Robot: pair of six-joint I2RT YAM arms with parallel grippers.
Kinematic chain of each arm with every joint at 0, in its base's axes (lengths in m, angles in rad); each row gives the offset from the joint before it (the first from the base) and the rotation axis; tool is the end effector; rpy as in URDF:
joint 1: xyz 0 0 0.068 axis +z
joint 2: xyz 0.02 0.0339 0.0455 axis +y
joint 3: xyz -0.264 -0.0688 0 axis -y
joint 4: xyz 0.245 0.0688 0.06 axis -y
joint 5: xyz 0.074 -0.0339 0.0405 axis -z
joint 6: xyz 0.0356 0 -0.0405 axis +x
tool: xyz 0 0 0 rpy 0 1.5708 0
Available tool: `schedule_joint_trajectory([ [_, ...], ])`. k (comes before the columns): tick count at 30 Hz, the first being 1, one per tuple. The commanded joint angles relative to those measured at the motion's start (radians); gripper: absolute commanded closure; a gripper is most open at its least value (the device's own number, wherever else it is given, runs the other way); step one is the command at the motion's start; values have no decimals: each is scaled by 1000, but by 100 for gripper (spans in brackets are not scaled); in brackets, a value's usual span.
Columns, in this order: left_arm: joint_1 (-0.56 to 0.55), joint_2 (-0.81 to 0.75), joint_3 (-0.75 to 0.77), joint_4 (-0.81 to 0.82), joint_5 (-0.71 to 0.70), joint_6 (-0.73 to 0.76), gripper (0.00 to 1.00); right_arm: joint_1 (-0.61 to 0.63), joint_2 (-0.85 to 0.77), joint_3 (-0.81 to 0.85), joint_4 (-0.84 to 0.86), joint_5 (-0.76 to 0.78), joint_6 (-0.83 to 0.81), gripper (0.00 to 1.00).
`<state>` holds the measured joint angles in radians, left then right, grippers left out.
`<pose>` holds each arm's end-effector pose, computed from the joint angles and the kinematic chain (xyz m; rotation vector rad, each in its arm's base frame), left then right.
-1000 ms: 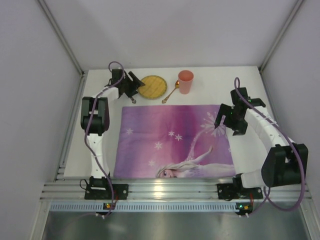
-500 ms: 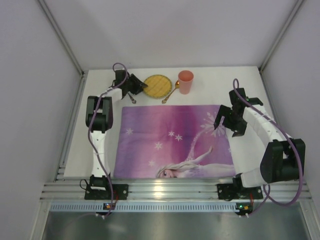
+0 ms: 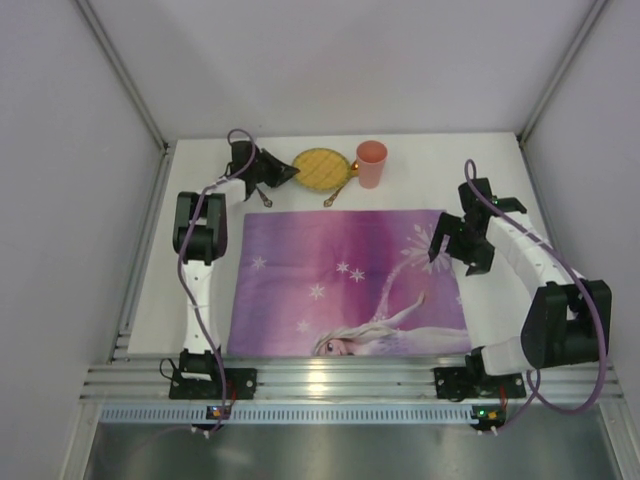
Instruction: Set the dinner table for one person
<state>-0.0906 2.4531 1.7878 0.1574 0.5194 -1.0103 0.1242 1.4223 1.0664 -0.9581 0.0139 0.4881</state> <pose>0.5415 -0.0669 0.1262 -0.6714 2.1334 -1.1799 0.2574 0.0316 0.2395 0.5257 2.8429 0.0933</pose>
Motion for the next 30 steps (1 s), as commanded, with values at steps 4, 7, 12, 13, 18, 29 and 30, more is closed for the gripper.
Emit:
schedule_joint_trajectory([
  [4,46,-170,-77,166,120,-103,100,3,-83,20,7,0,-31,5],
  [7,38,-278,-172,179,169,-82,100,5,-108,33,7,-9,-26,5],
  [12,-35,-535,-481,179,215,2,100,5,-143,44,16,-51,-20,5],
  [13,-47,-575,-531,179,212,22,100,3,-146,46,19,-61,-20,5],
  [18,-136,-791,-801,124,179,90,100,3,-149,46,27,-80,-28,5],
  [29,-353,-999,-1097,76,-13,157,100,3,-189,50,21,-117,-31,5],
  [30,-356,-1002,-1101,61,-21,179,100,3,-189,59,19,-117,-34,5],
])
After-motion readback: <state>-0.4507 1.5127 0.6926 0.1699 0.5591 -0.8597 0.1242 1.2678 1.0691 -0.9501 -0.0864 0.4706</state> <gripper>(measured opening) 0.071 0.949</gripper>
